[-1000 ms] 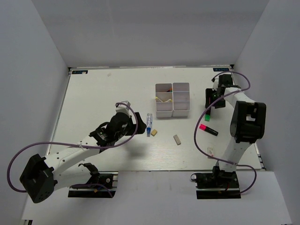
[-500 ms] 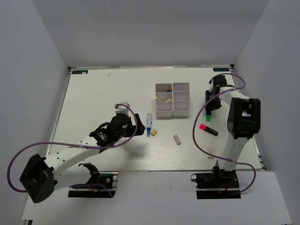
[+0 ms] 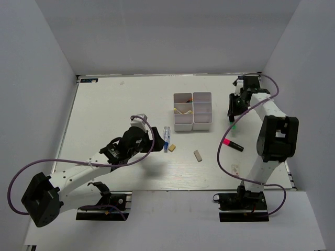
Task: Sort the stationery into containers
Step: Pick up the stationery from the center of the board, then place the stationery in the storage box, then pick up the stationery from the center of the board.
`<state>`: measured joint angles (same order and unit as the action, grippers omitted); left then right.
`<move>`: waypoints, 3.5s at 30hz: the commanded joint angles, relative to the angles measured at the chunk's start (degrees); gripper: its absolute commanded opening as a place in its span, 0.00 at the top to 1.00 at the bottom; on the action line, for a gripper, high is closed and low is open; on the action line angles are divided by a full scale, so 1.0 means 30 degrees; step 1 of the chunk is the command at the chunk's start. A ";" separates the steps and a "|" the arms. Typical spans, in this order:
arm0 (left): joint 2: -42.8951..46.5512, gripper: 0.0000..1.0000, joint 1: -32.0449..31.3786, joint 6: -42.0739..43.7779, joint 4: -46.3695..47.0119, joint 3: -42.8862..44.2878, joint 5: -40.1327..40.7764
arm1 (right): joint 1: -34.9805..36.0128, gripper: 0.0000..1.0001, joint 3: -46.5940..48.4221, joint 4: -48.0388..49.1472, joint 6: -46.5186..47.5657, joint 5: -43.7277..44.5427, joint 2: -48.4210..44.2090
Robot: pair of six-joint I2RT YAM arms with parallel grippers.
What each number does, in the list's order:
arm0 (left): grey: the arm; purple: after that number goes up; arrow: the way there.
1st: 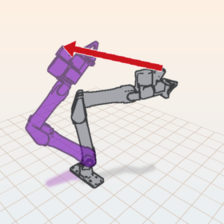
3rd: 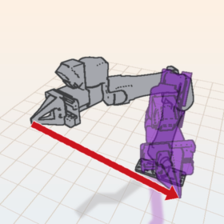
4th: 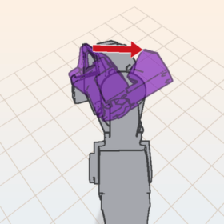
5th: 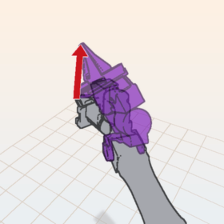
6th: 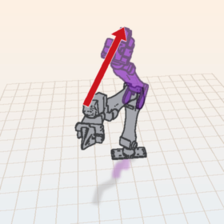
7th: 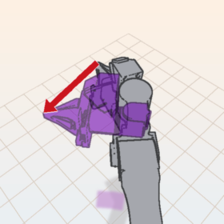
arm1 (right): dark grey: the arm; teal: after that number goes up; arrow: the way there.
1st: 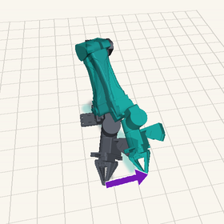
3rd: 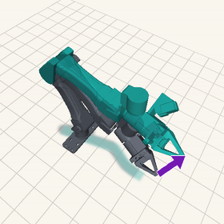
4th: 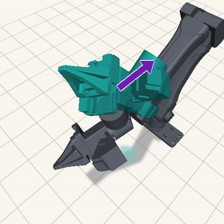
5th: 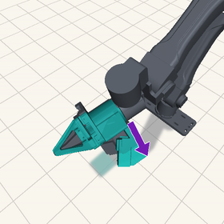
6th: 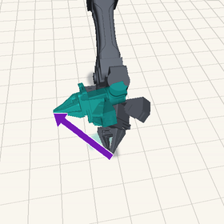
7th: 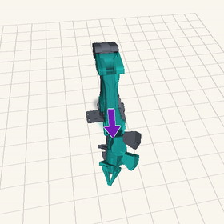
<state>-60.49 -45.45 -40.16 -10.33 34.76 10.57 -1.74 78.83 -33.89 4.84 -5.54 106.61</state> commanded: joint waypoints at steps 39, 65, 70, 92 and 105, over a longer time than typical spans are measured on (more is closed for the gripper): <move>0.1501 0.00 -0.0142 -0.0441 0.1304 -0.1510 -0.1267 | 0.2366 1.00 0.2319 1.6916 0.2577 -1.5324 0.1671; 0.1122 0.00 -0.0142 -0.0441 0.1304 -0.1334 -0.1091 | 0.2162 0.57 0.1236 1.6247 0.7234 -1.6581 0.1702; 0.1120 0.00 -0.0142 -0.0441 0.1480 -0.1334 -0.1091 | 0.2162 0.41 0.0240 1.6190 0.7409 -1.6638 0.0942; 0.0946 0.00 -0.0142 -0.0001 0.2827 -0.1861 -0.1182 | 0.0815 0.57 0.0123 -0.0128 1.2376 -1.5056 -0.6440; -0.2686 0.38 -0.0142 0.1376 0.0571 0.1066 -0.0212 | -0.0885 0.39 -0.8666 -0.2884 1.8044 -0.8848 -1.1221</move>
<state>-67.81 -45.63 -37.30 -7.62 34.94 9.41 -3.79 54.04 -41.15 55.51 -36.27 73.01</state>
